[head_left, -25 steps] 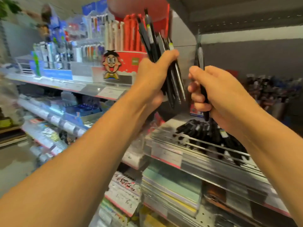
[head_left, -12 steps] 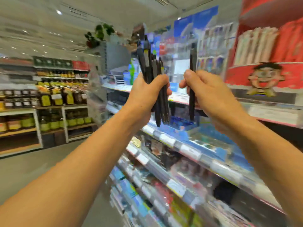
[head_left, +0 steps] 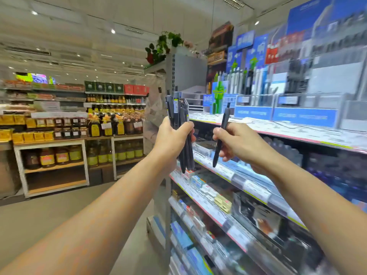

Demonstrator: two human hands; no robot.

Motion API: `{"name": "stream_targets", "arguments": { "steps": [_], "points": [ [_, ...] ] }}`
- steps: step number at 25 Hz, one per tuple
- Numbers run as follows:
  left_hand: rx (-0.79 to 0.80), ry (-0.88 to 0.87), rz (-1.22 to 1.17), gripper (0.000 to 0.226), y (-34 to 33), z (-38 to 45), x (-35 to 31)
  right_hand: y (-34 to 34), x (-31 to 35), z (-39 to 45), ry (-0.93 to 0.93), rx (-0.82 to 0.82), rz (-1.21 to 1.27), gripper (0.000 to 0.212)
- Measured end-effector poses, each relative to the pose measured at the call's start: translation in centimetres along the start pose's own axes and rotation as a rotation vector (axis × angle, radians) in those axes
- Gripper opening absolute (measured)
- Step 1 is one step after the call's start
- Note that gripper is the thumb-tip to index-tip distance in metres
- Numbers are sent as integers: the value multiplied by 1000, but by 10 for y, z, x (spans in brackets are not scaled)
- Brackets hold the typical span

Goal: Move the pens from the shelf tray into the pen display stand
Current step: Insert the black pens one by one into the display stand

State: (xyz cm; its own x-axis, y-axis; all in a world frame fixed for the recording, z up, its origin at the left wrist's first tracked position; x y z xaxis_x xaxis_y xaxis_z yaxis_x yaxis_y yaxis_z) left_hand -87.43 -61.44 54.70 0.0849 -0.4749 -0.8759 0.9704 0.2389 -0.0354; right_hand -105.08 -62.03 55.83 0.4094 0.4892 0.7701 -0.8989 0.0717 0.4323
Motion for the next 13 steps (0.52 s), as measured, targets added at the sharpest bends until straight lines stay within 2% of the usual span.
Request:
{"name": "stream_targets", "arguments": {
  "steps": [3, 13],
  "points": [
    [5, -12, 39, 30, 8, 77, 34, -36, -25, 76, 5, 12, -69, 33],
    [33, -74, 0, 16, 22, 298, 110, -95, -59, 284, -15, -54, -241, 32]
  ]
}}
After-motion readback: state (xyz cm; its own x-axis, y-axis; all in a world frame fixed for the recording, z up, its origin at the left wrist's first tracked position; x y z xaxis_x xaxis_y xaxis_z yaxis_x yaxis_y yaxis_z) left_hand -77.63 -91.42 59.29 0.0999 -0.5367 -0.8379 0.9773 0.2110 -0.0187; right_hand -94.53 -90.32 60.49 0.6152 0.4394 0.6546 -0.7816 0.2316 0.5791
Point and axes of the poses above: each hand's wrist, its own z-axis towards the middle knuckle, its own y-axis out of the back of the hand, x = y × z, the point moved 2 cm from there along z, towards the middle knuckle, and after that the axes turned 3 degrees about z, right-handed, at the moved point
